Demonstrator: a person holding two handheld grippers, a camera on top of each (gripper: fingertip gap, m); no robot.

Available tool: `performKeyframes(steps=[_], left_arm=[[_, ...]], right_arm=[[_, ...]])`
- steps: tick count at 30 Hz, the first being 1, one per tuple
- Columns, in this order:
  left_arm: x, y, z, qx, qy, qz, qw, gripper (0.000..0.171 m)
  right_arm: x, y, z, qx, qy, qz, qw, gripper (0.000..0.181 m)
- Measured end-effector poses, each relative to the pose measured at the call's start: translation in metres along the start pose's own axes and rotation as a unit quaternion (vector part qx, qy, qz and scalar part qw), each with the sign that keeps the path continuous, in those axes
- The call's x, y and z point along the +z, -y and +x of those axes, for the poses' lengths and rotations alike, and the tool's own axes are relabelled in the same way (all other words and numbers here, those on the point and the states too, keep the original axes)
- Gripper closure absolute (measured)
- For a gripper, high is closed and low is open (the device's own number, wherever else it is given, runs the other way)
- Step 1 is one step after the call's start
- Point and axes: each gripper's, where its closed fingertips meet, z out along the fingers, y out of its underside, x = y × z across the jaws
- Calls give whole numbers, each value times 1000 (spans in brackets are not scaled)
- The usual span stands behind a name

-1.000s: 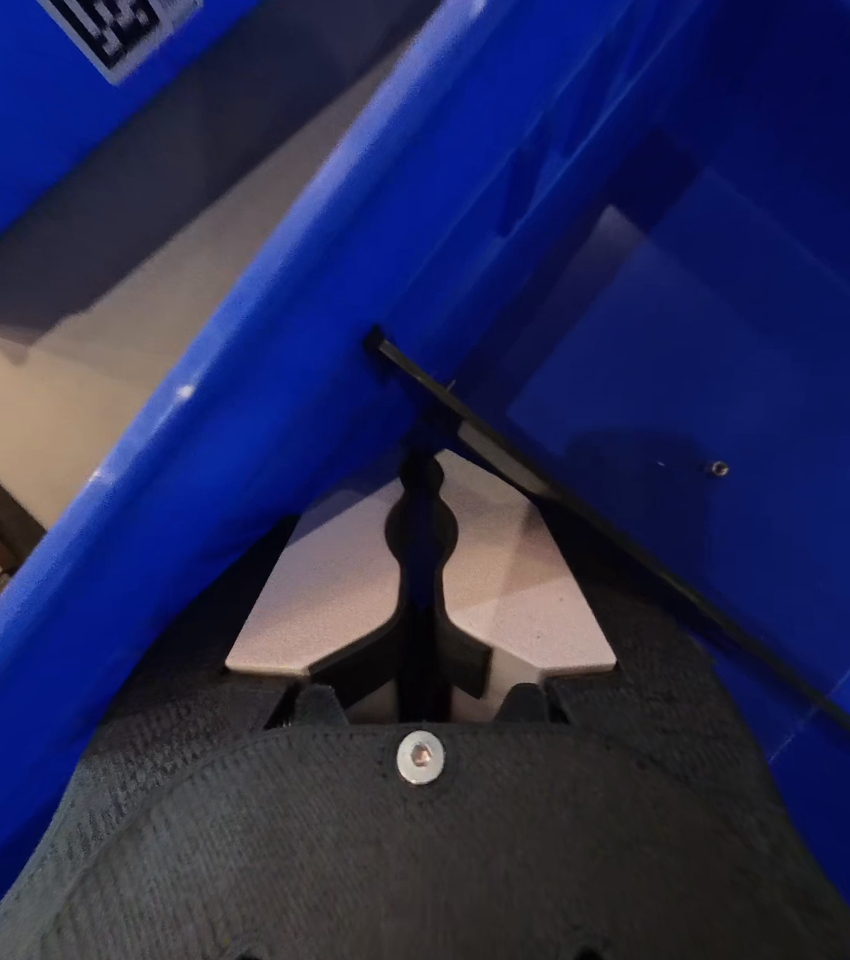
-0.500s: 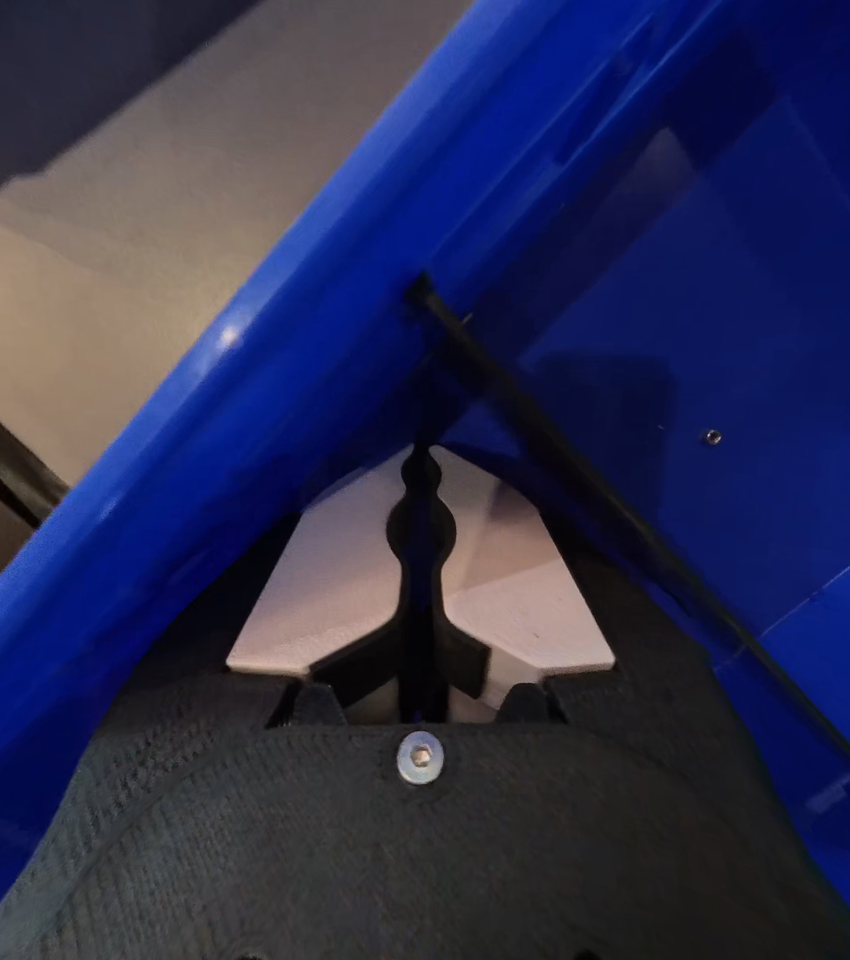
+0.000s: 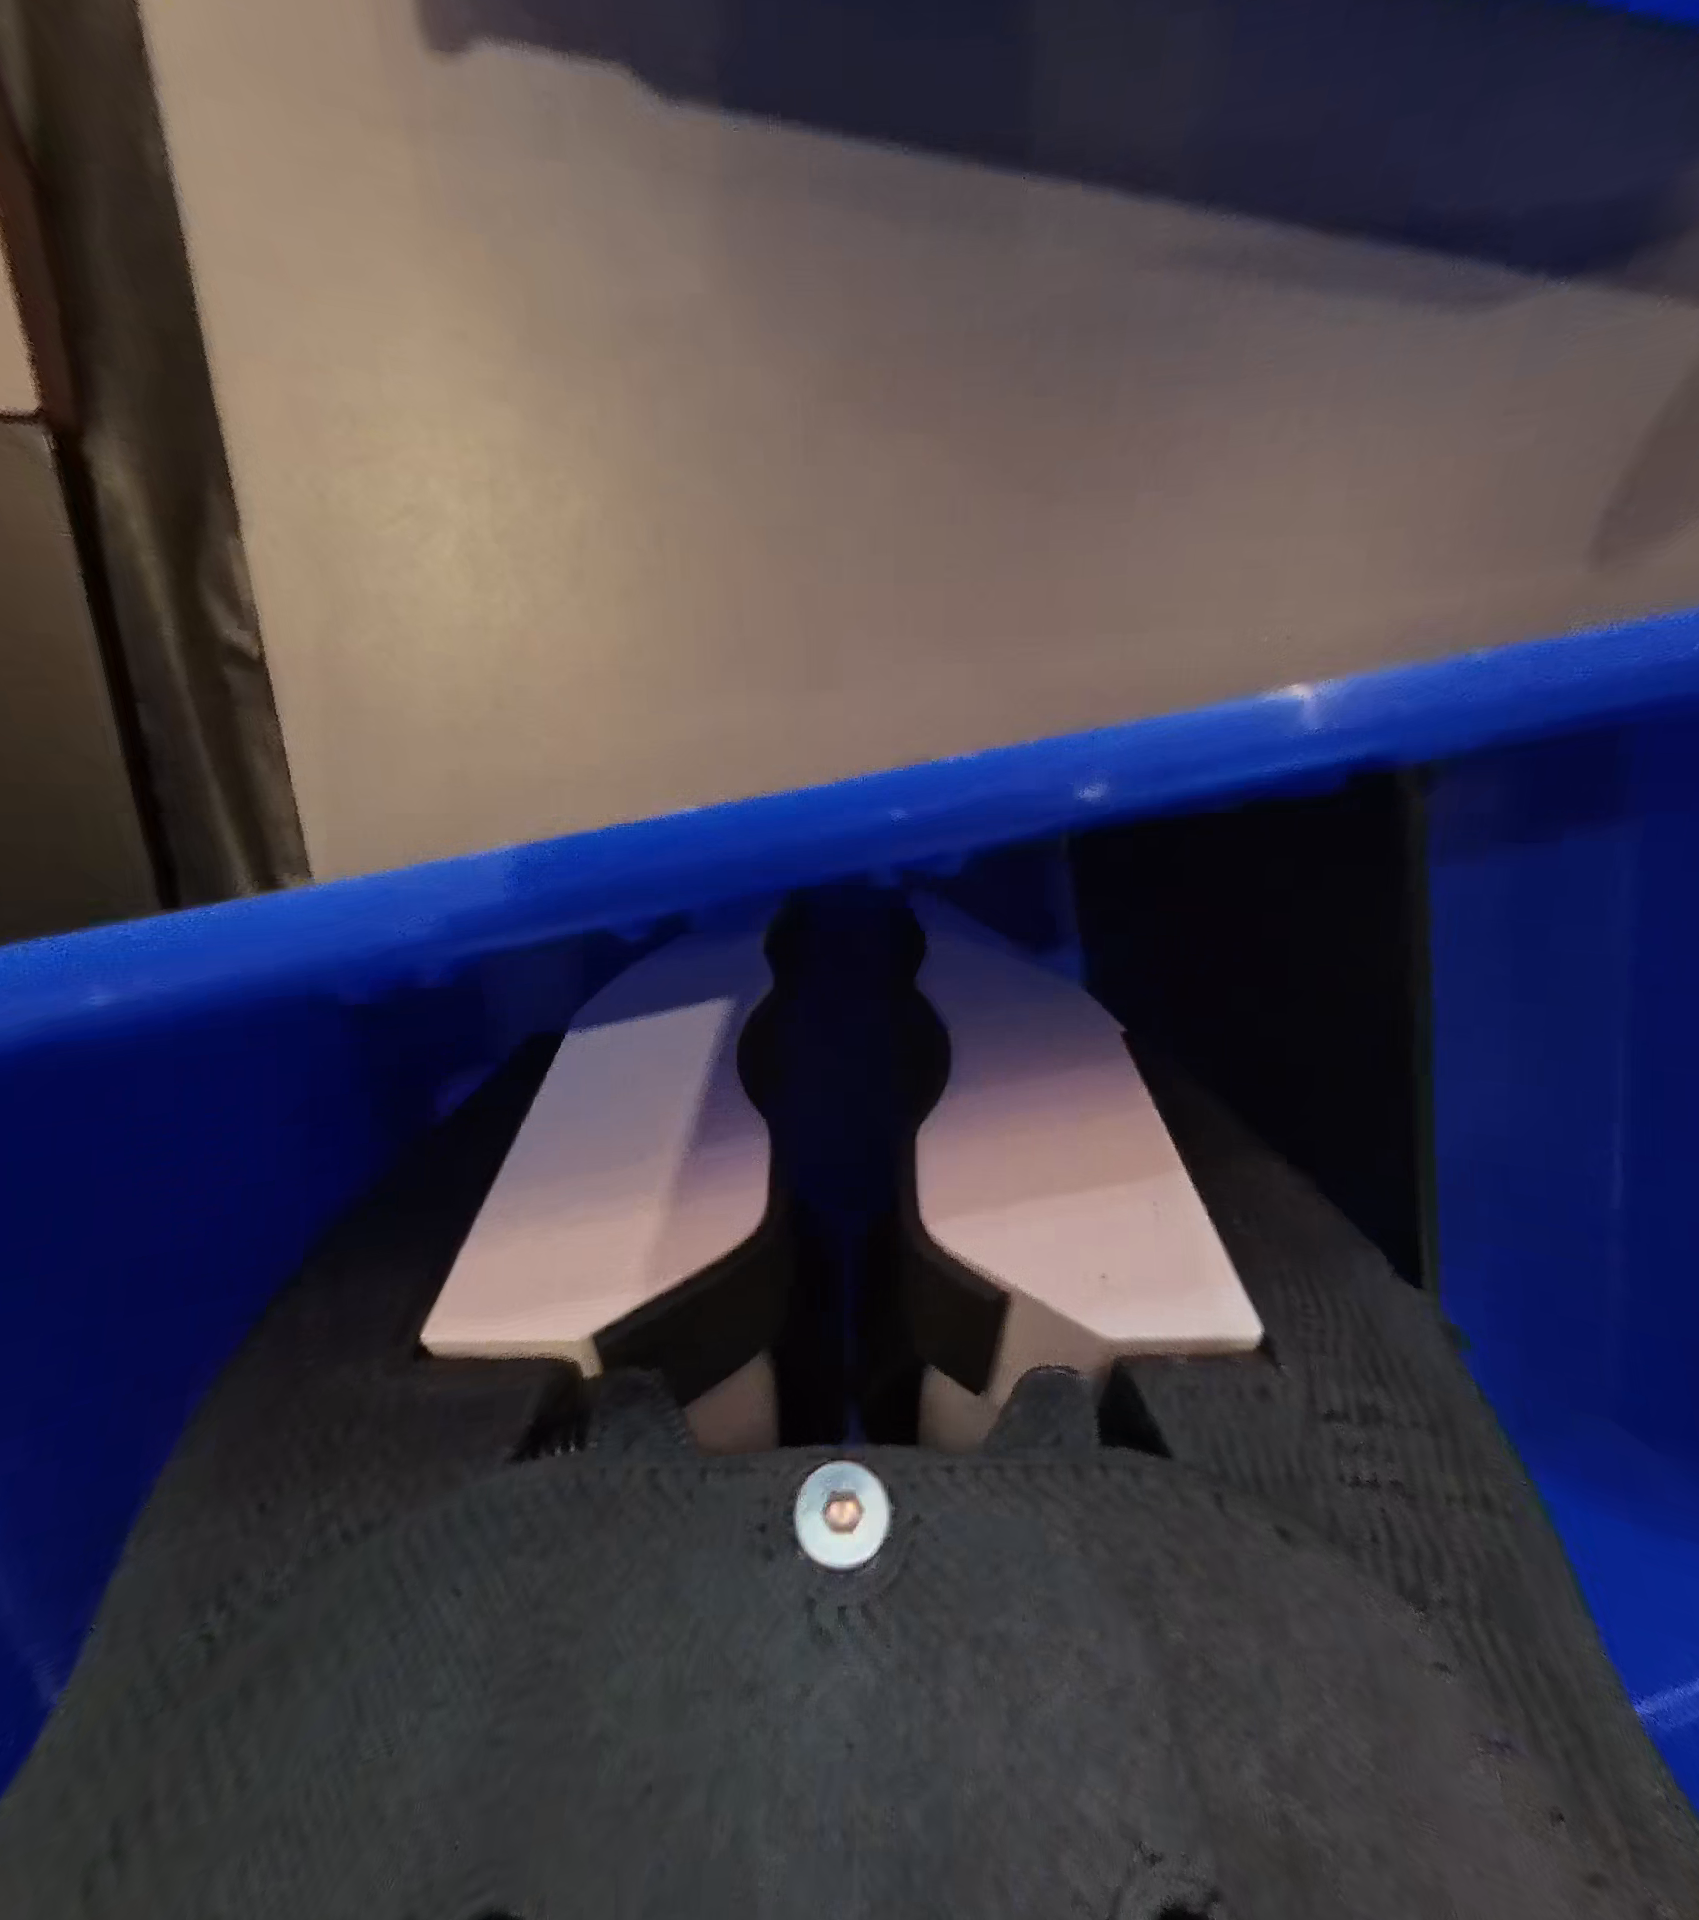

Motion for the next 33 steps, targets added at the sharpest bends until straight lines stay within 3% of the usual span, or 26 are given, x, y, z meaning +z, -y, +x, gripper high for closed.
performKeyframes(steps=[6,16,29,33], left_arm=[[1,0,-6,5,104,-12,994,162],[2,2,-9,-81,143,-5,986,171],[-14,-8,-21,-133,167,-6,977,171],[-25,0,-10,-40,113,8,993,170]], right_arm=[[-3,7,-3,-3,3,16,1000,136],[-3,13,-7,-8,8,28,1000,135],[-3,12,-3,-14,-1,28,999,136],[-2,11,-4,-9,6,26,1000,137]])
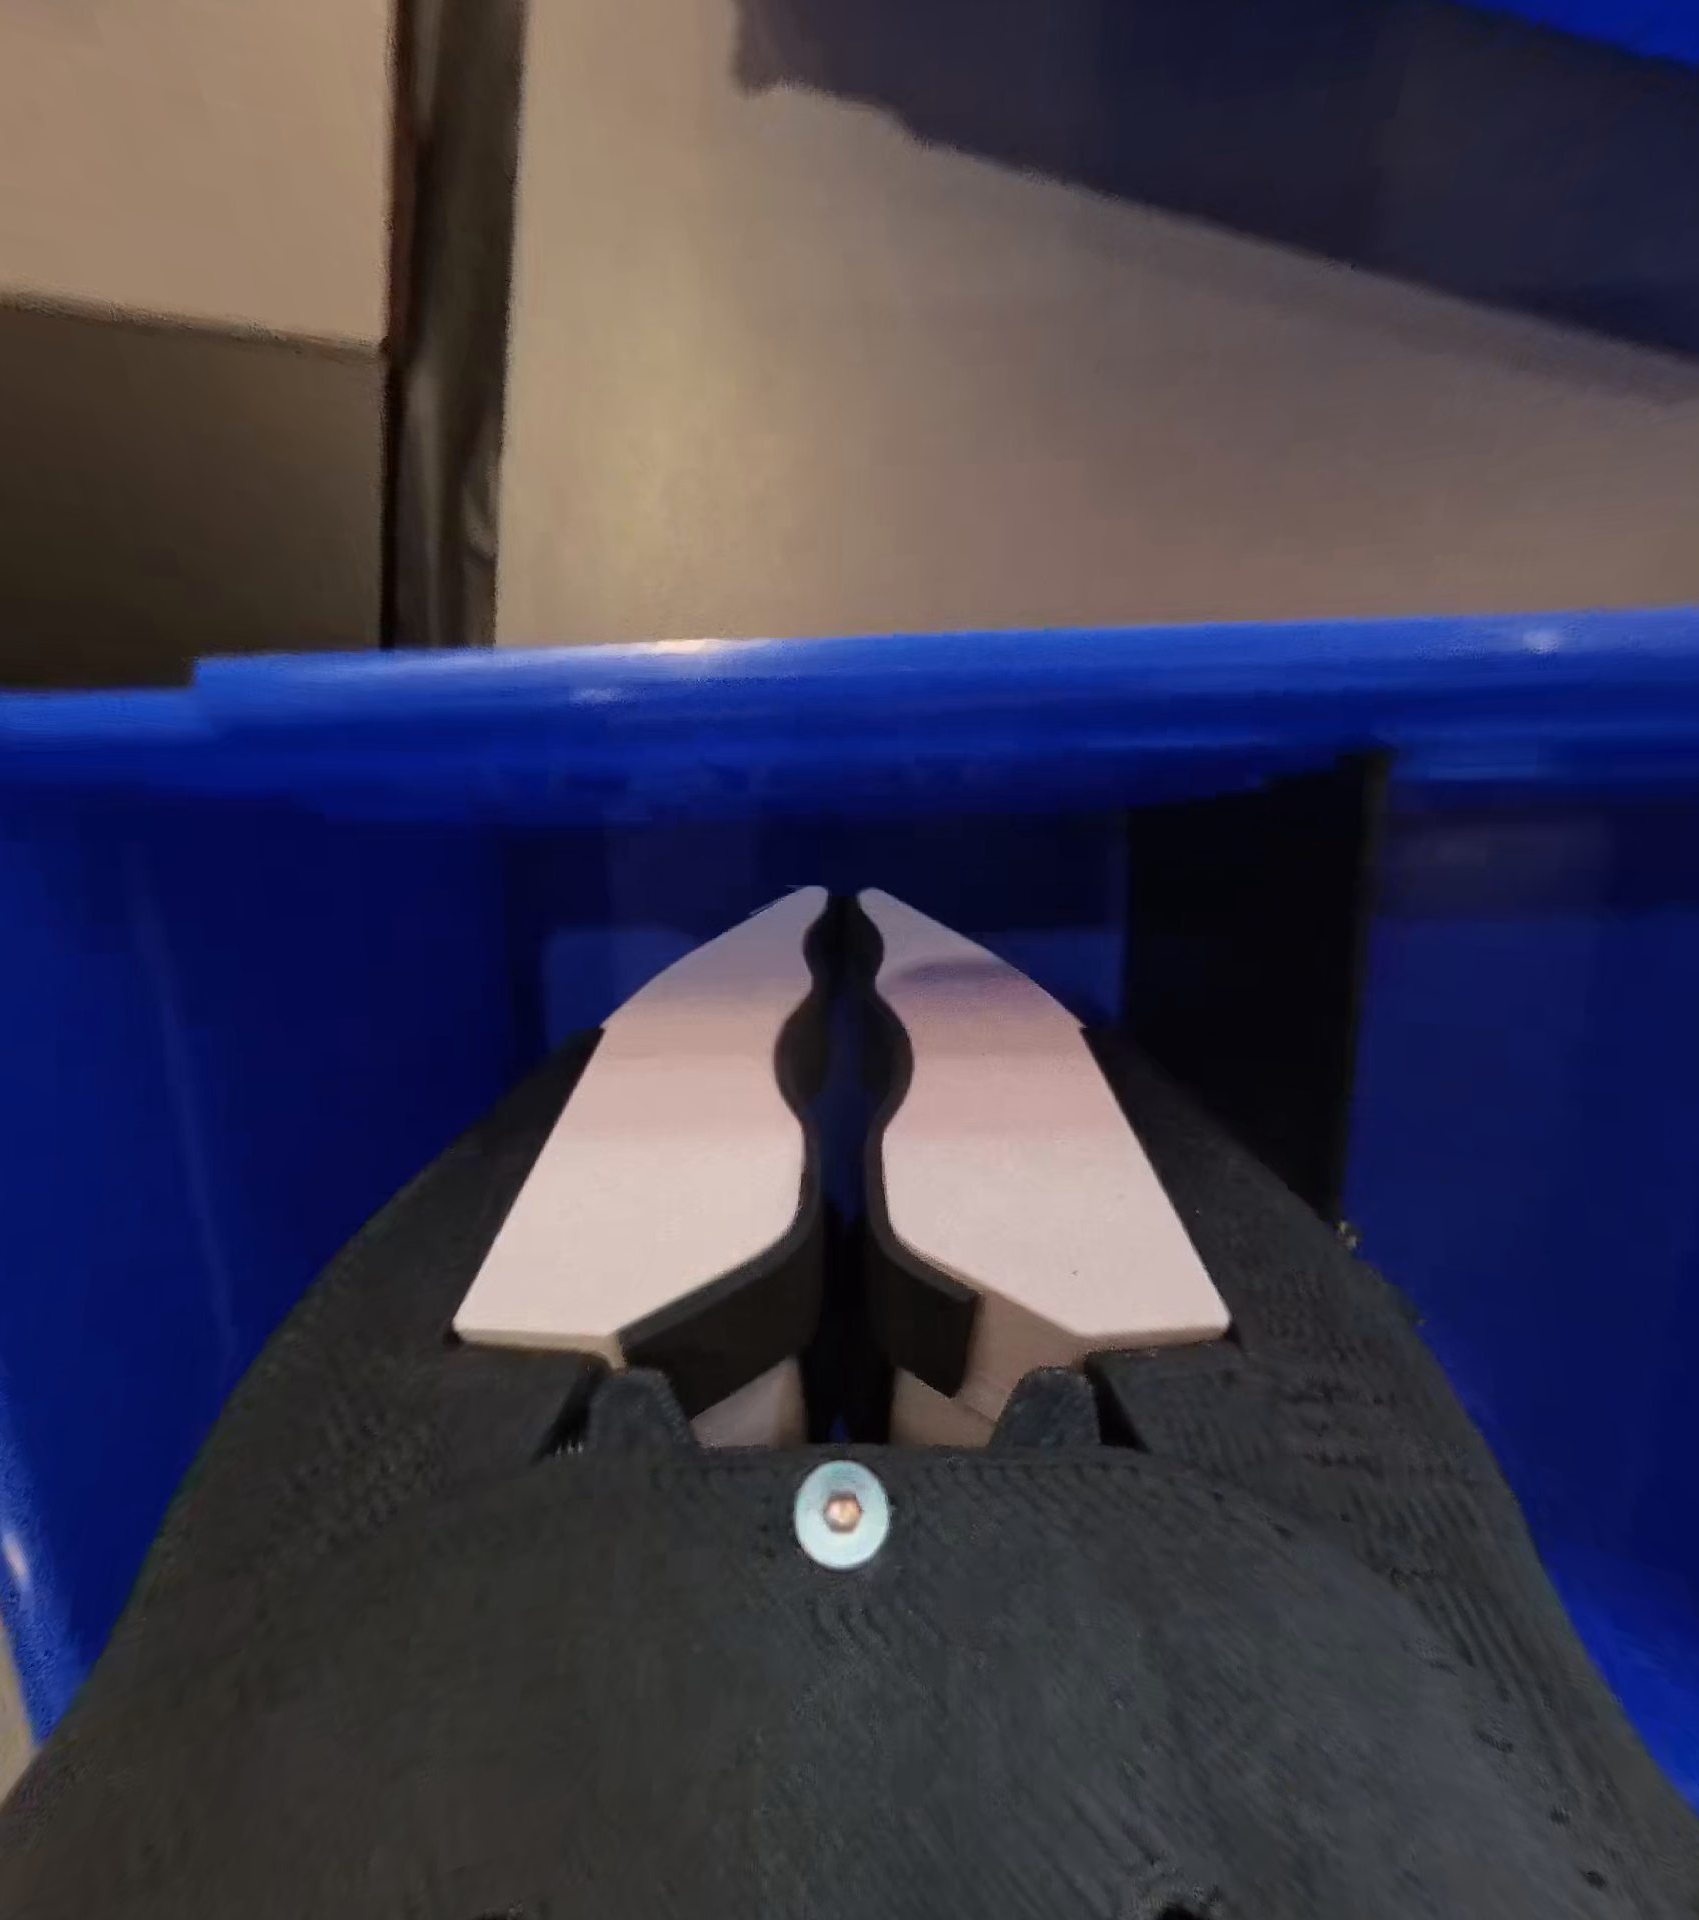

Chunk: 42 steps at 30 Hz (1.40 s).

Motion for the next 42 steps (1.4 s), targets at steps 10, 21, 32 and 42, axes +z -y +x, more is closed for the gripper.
performKeyframes(steps=[10,21,32,42], left_arm=[[8,0,20,-28,-81,-45,995,127],[17,5,36,-59,-164,-34,984,140],[27,10,60,-29,-200,-3,979,171],[27,11,67,-26,-207,21,978,171]], right_arm=[[-1,0,2,1,-3,1,1000,137],[-4,7,2,3,0,17,1000,137],[0,5,1,1,4,13,1000,136],[1,6,1,-3,4,14,1000,137]])
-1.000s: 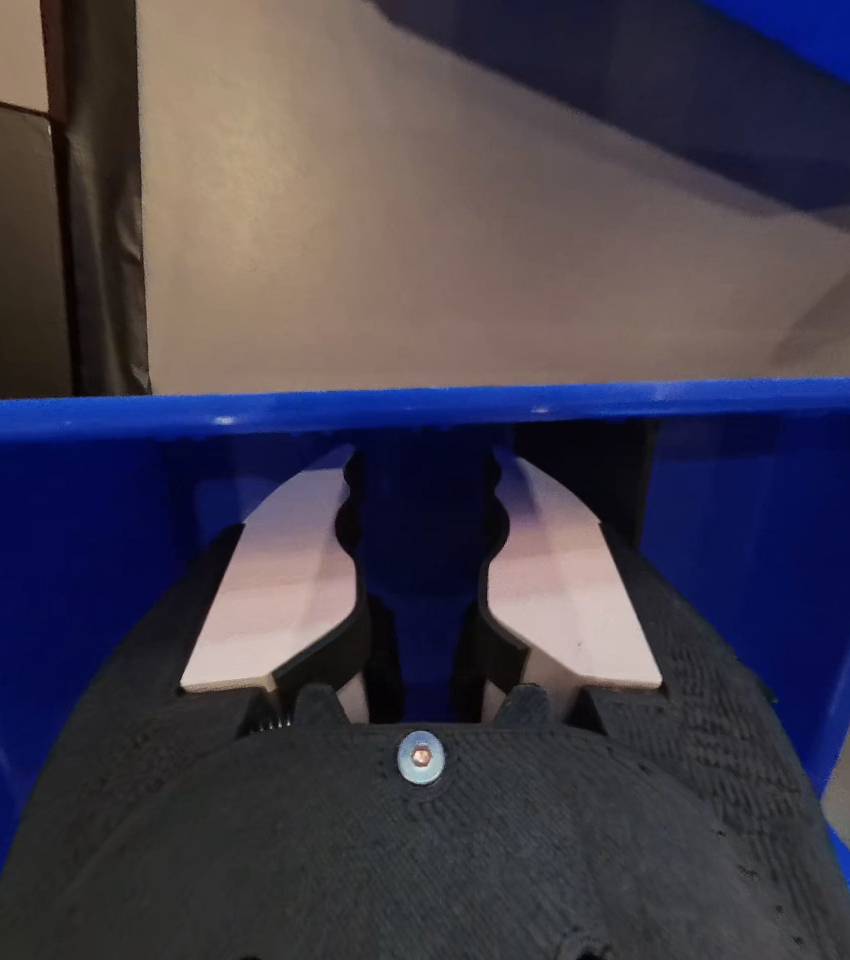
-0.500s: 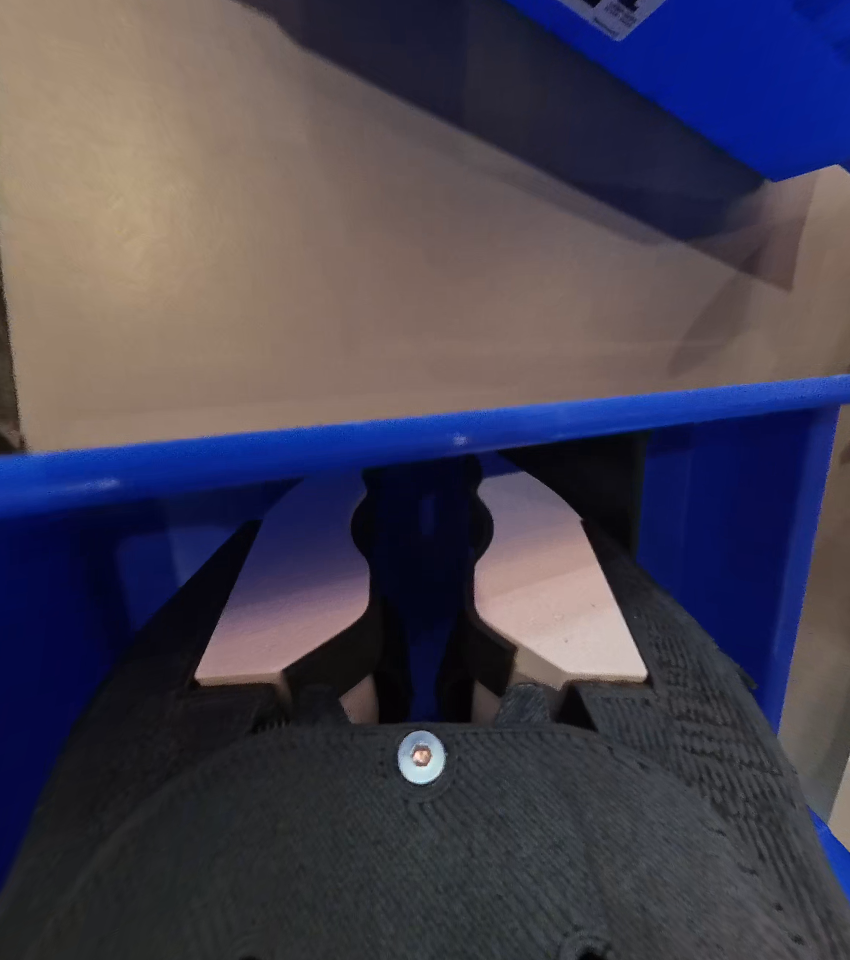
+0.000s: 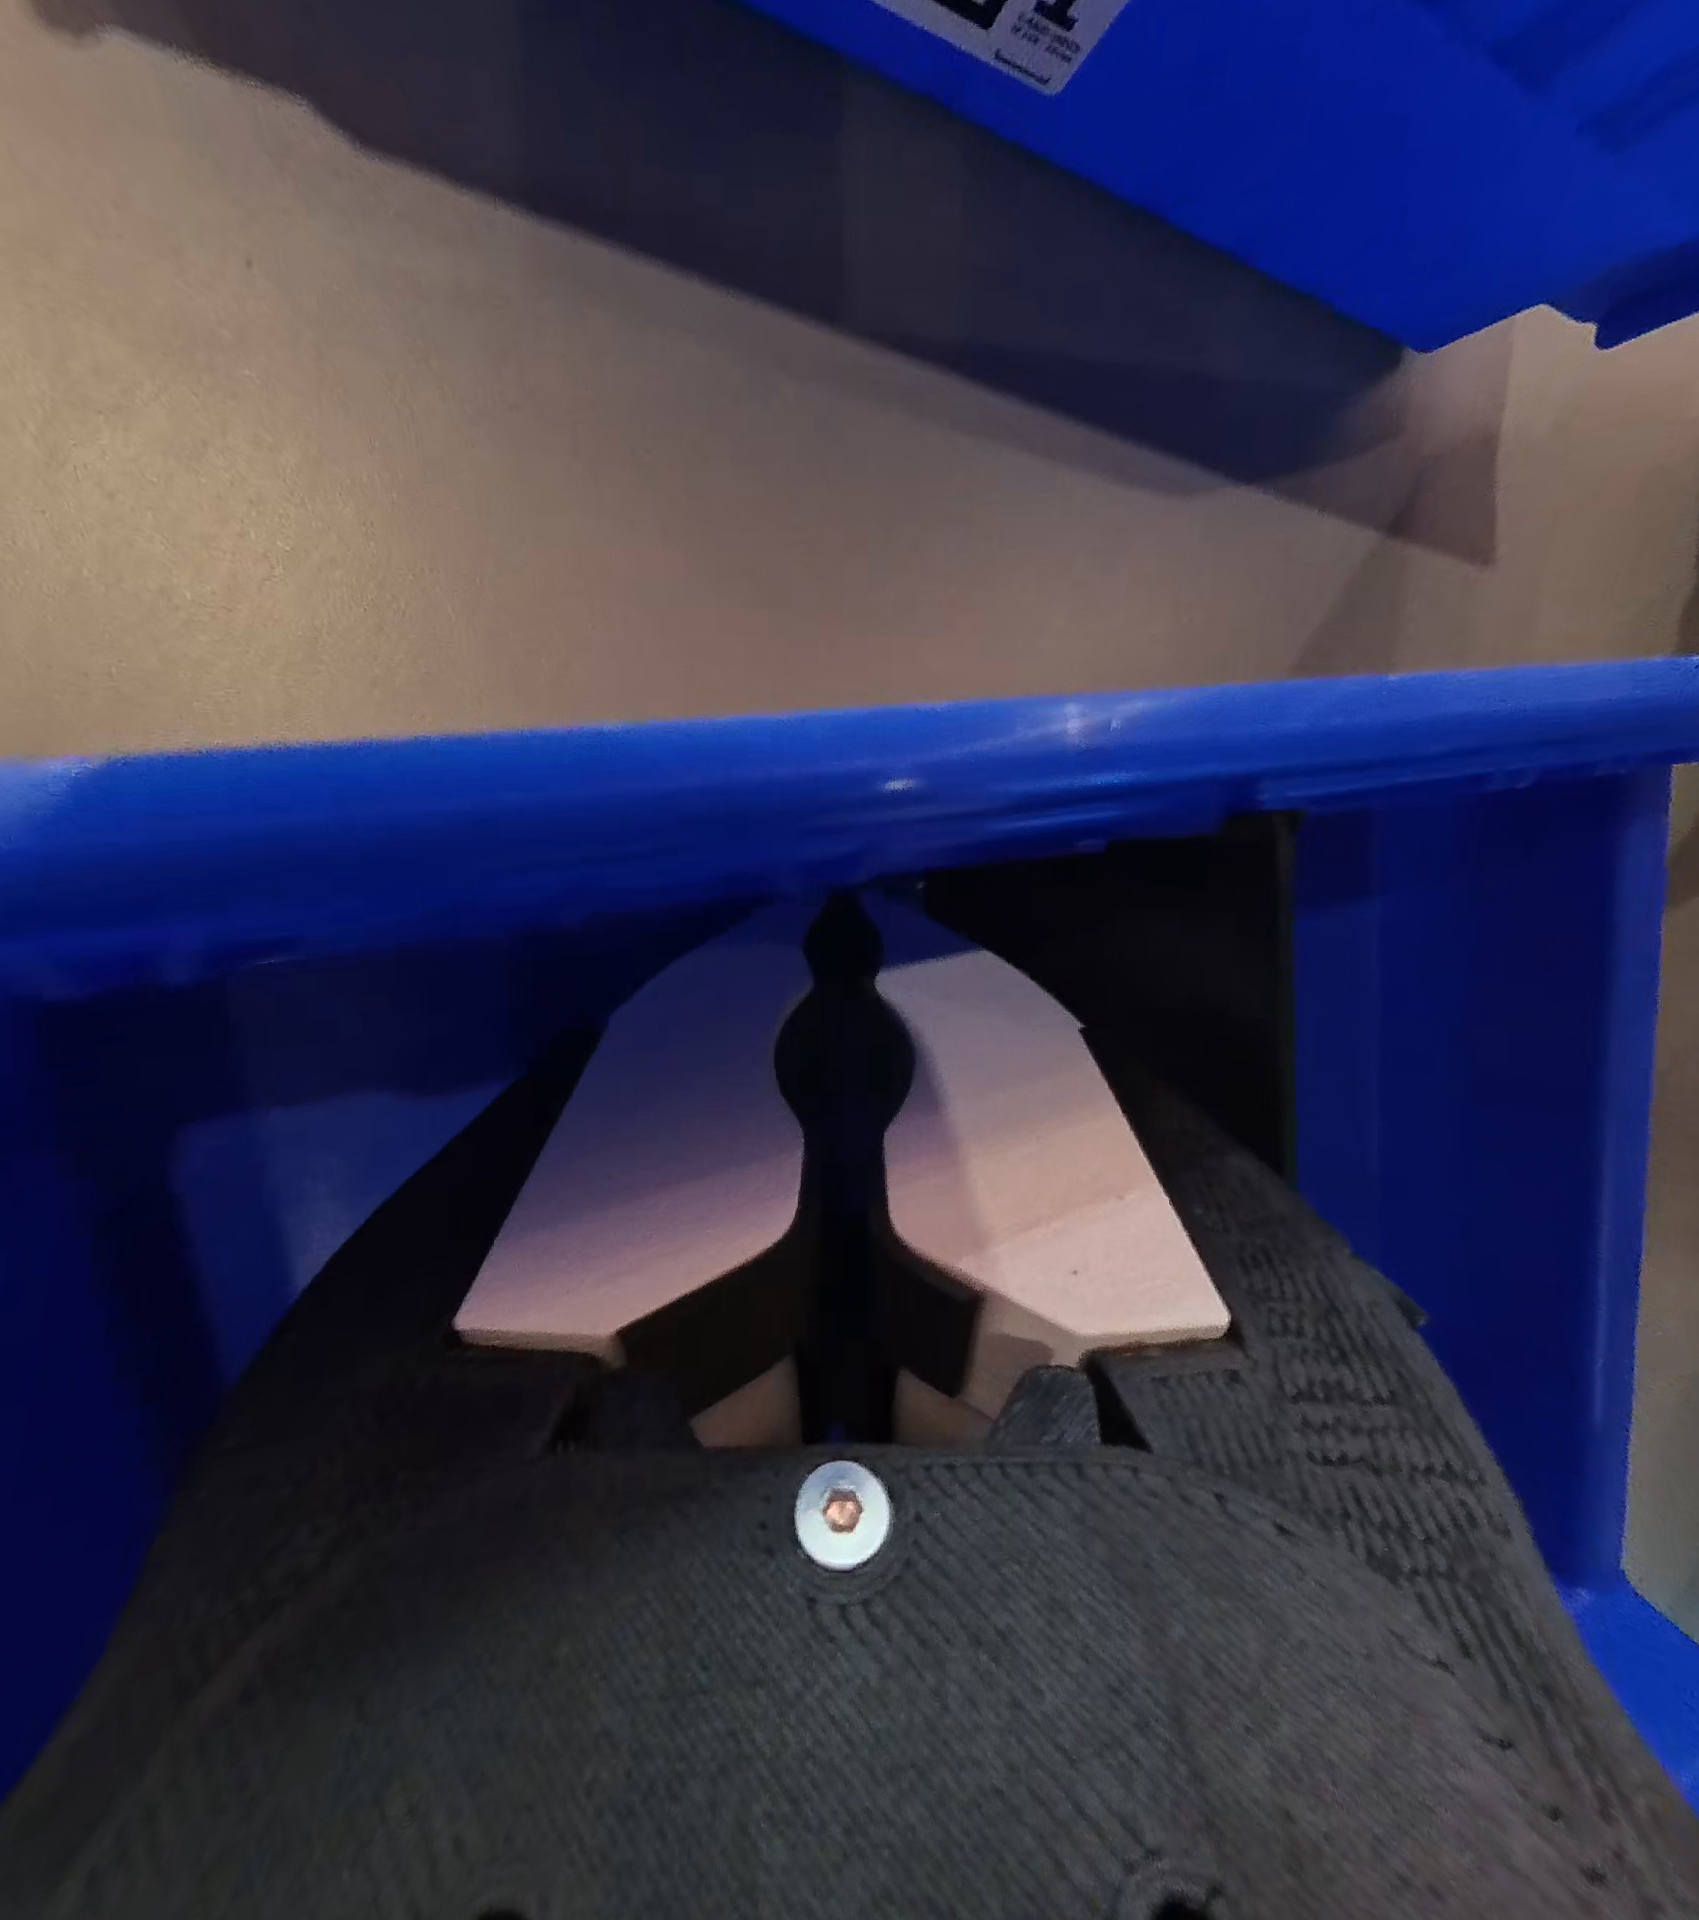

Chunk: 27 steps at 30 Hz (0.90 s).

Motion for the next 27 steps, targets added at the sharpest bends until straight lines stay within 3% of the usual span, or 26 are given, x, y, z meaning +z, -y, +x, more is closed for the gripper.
performKeyframes(steps=[12,16,19,27], left_arm=[[-13,-10,-20,-35,89,-27,995,170],[-21,7,0,-58,7,41,997,171],[-25,3,4,-71,-7,46,996,166],[-42,-9,-12,-68,73,10,995,151]], right_arm=[[-1,1,-1,-1,0,2,1000,137],[-1,2,-1,2,3,4,1000,136],[0,3,-3,3,9,7,1000,134],[14,2,-26,0,55,-28,998,134]])
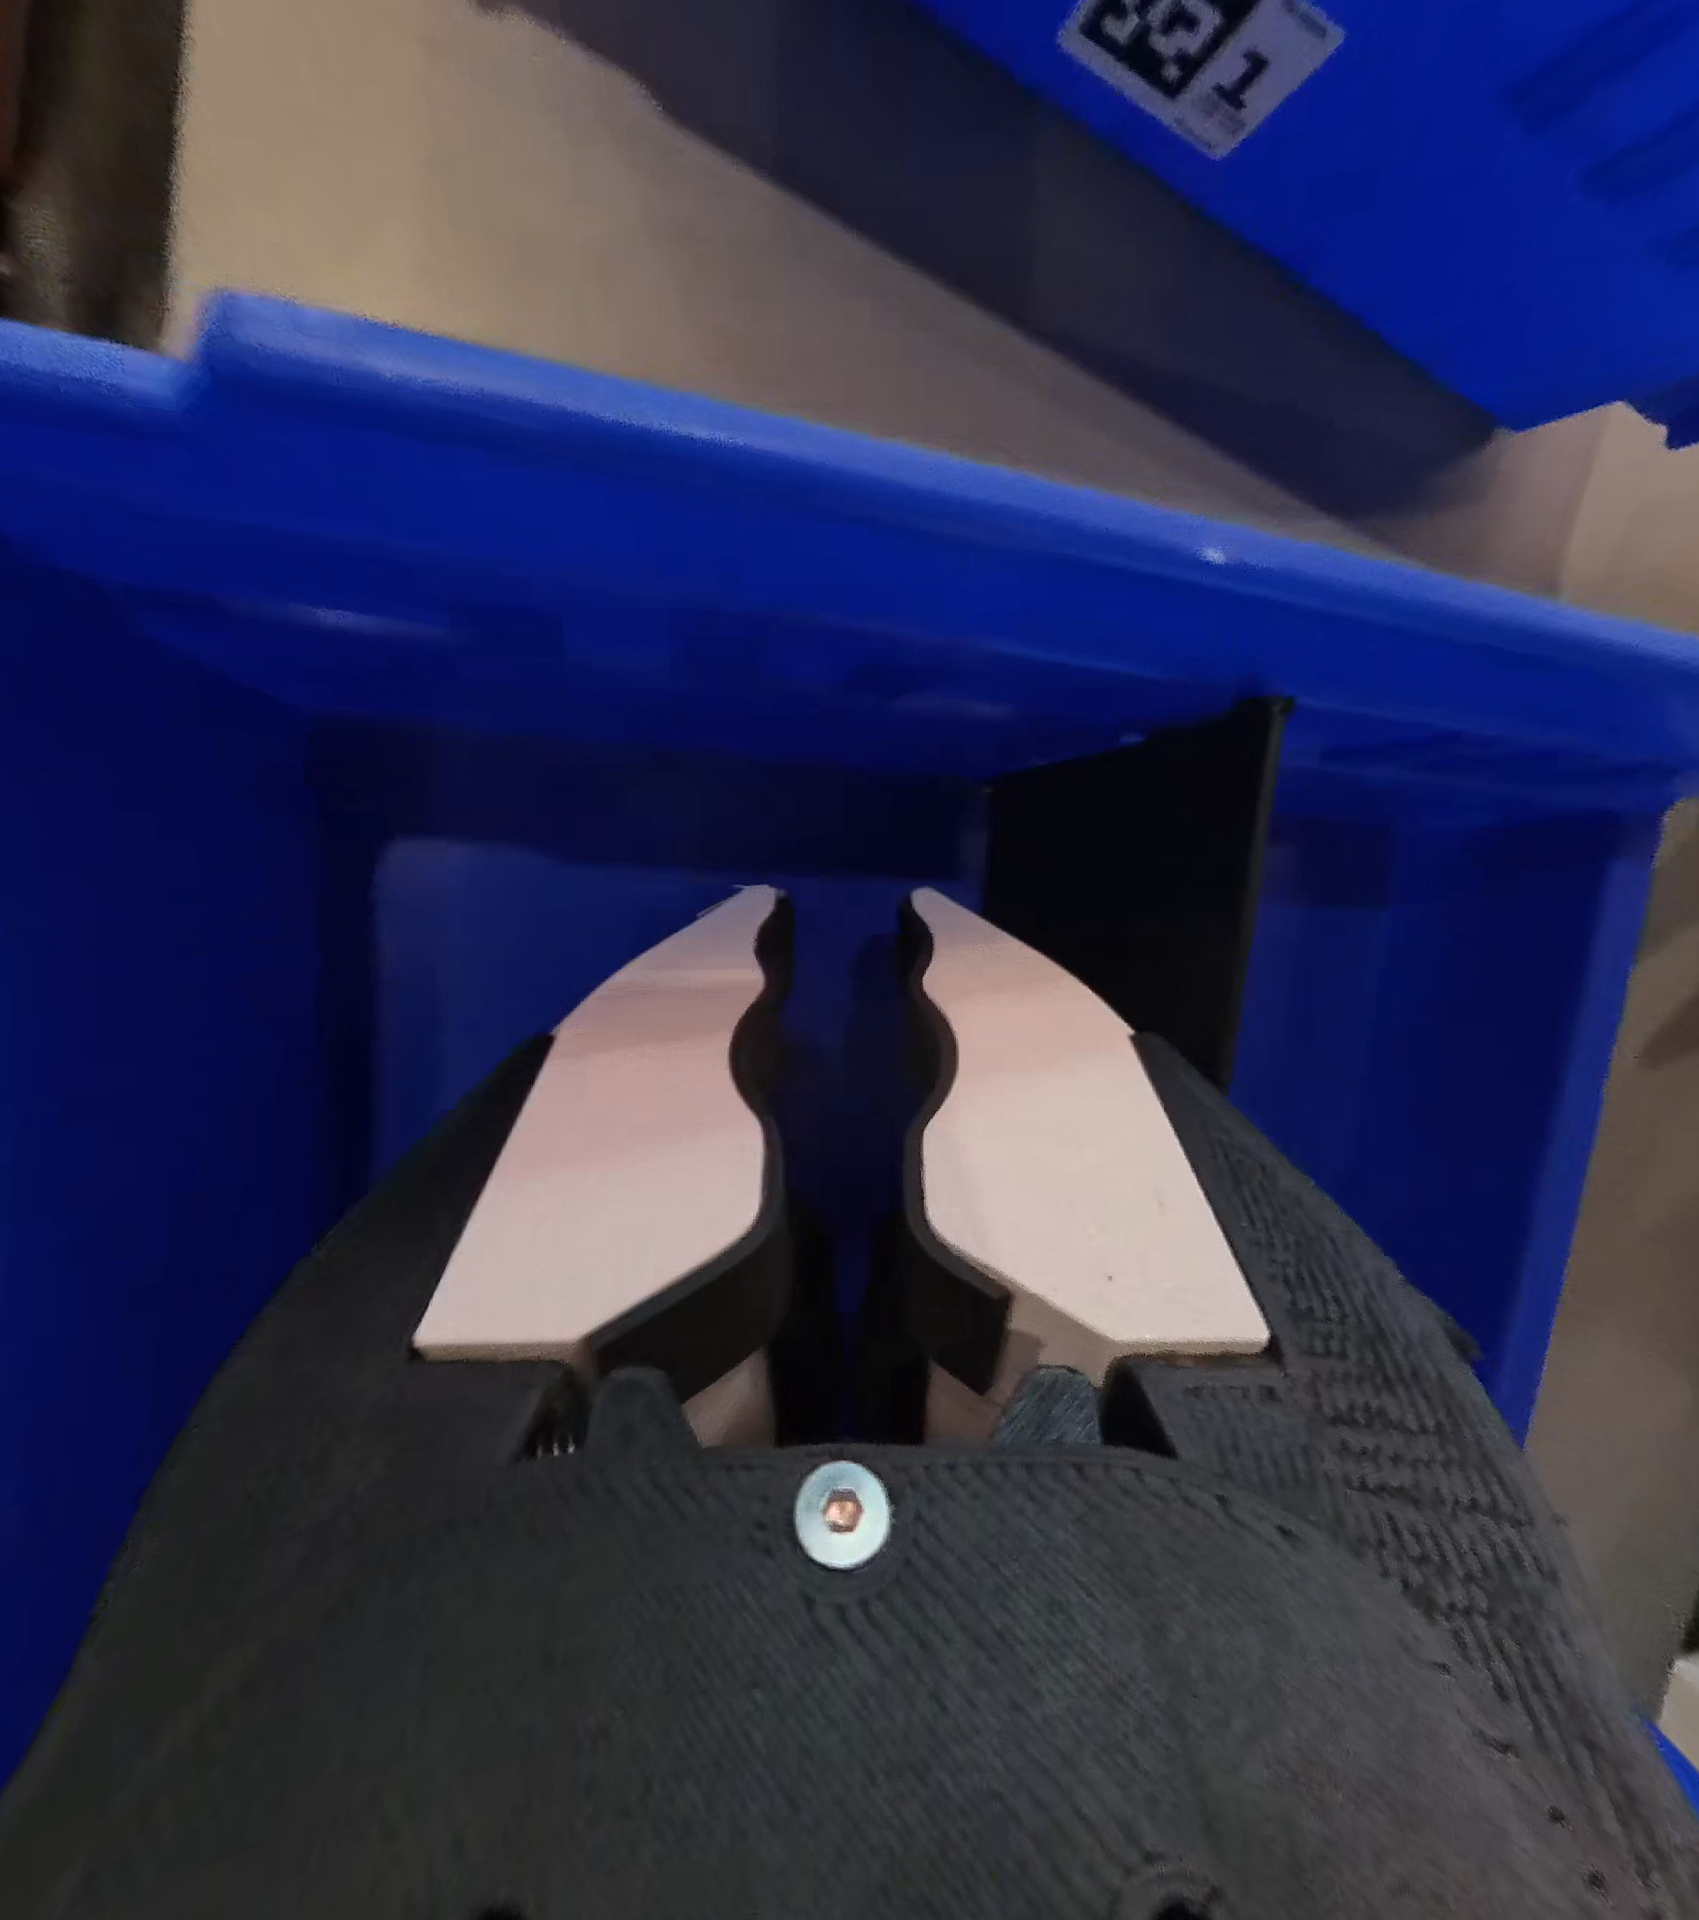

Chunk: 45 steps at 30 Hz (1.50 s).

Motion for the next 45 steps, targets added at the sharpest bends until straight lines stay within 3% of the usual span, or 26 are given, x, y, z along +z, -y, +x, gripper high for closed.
performKeyframes(steps=[8,15,22,25,37,45], left_arm=[[-29,5,-10,-16,31,7,999,133],[-30,1,9,-4,23,18,1000,134],[-15,1,17,7,24,-16,1000,134],[-9,7,13,-1,25,-4,1000,134],[4,10,-18,-1,18,-6,1000,133],[14,7,-9,9,-4,-11,1000,134]], right_arm=[[1,-4,-6,-73,-12,21,997,133],[-5,-3,-24,-141,-15,35,989,132],[-13,0,-20,-30,4,59,998,132],[-15,-2,-10,10,-4,63,998,127],[3,-37,35,146,-34,-10,989,115],[7,-16,63,188,-30,-33,981,116]])
